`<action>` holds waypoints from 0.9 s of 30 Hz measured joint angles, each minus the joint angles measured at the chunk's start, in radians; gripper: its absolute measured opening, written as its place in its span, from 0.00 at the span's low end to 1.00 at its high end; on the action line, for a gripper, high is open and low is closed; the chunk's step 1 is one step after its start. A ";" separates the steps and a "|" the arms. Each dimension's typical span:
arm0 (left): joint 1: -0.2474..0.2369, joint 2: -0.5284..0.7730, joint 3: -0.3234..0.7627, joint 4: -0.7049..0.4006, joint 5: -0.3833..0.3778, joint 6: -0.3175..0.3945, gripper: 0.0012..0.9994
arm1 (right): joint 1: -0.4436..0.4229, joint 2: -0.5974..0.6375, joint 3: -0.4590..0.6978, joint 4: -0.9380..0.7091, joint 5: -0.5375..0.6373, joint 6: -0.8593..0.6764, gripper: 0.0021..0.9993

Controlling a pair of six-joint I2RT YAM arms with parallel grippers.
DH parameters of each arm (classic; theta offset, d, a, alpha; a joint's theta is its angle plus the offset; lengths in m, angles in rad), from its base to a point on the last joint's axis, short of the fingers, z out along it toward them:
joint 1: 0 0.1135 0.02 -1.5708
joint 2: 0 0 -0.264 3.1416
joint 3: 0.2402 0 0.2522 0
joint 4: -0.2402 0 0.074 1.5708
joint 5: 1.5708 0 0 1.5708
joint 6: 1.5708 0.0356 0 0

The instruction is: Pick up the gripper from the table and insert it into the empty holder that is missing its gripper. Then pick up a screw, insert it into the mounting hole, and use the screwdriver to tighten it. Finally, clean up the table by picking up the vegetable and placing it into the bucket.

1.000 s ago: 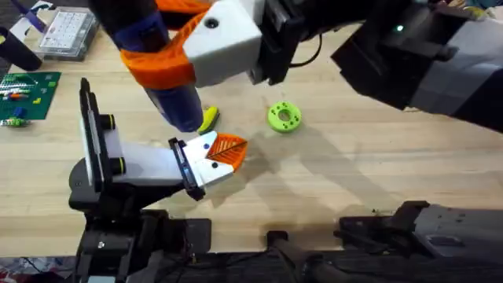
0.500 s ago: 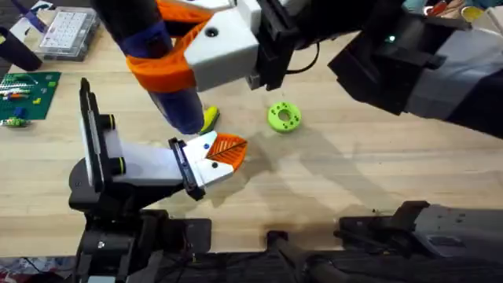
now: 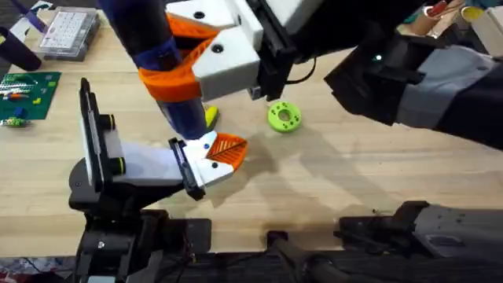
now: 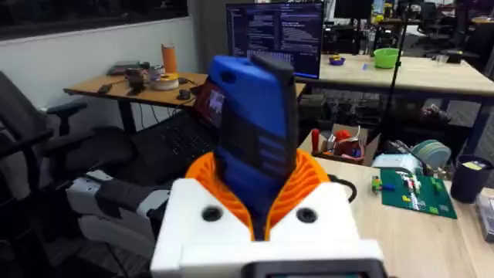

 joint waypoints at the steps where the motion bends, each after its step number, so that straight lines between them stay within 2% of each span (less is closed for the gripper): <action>1: 0.000 0.000 0.000 0.000 0.000 0.000 0.02 | 0.000 0.000 0.000 0.000 0.000 0.000 0.05; 27: 0.000 0.000 0.000 0.000 0.000 0.000 0.02 | 0.000 0.000 -0.056 0.026 0.003 0.000 0.05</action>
